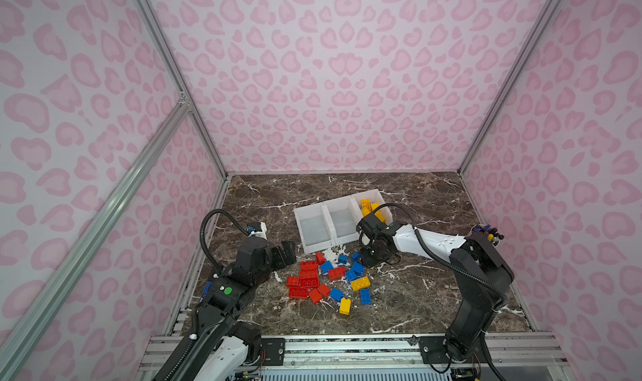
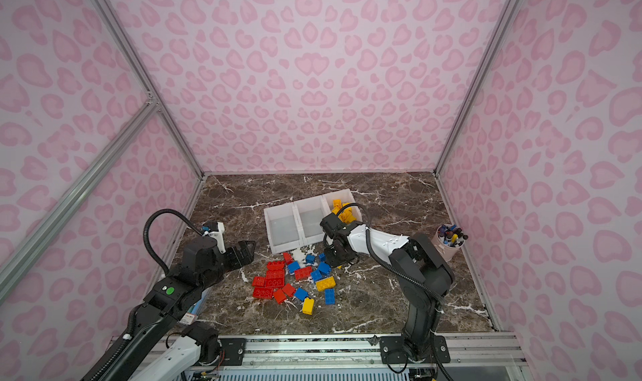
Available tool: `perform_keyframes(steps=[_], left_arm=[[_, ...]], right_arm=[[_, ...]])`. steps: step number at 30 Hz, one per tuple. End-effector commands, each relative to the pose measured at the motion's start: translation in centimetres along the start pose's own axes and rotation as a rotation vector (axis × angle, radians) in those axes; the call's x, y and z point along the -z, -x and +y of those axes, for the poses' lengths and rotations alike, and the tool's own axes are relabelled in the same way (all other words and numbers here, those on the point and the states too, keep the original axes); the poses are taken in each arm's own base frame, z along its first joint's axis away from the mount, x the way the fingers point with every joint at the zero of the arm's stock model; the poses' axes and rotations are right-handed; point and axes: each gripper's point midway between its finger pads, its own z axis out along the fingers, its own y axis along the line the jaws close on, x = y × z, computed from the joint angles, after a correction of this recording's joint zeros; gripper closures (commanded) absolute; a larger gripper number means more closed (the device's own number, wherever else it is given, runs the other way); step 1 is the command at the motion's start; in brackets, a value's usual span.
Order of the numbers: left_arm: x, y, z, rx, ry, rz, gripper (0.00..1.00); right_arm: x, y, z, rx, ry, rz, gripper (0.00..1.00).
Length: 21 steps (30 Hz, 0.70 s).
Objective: Sort the legos into containers by color
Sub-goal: Pick up the lego from the center of the table.
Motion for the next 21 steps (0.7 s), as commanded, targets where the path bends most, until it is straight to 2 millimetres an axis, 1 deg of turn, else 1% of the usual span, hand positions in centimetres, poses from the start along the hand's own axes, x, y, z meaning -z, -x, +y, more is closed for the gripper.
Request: perform_keyframes(steps=[1,5,9,12,14,17,19,21], left_arm=[[0.1,0.1,0.1,0.003,0.002,-0.002,0.02],[0.2,0.0,0.0,0.003,0.002,-0.002,0.02],[0.2,0.1,0.0,0.003,0.001,-0.005,0.02],[0.2,0.1,0.0,0.003,0.0,-0.004,0.02],[0.2,0.1,0.0,0.003,-0.001,-0.006,0.02],[0.3,0.2,0.0,0.002,-0.001,-0.008,0.02],[0.4,0.2,0.0,0.003,0.0,-0.011,0.02],[0.4,0.2,0.0,0.003,0.0,-0.011,0.02]], right_arm=[[-0.5,-0.2,-0.5,0.022,-0.036,0.011,0.57],[-0.7,-0.4,-1.0,0.017,-0.068,0.014,0.63],[-0.7,-0.5,-1.5,0.012,-0.095,0.017,0.71],[-0.4,-0.3,-1.6,0.008,-0.098,0.008,0.76],[0.1,0.1,-1.5,0.004,-0.093,-0.004,0.78],[1.3,1.3,-1.9,-0.016,-0.082,-0.035,0.79],[2.7,2.8,-2.4,-0.04,-0.065,-0.074,0.79],[4.4,4.9,-3.2,-0.066,-0.05,-0.129,0.79]])
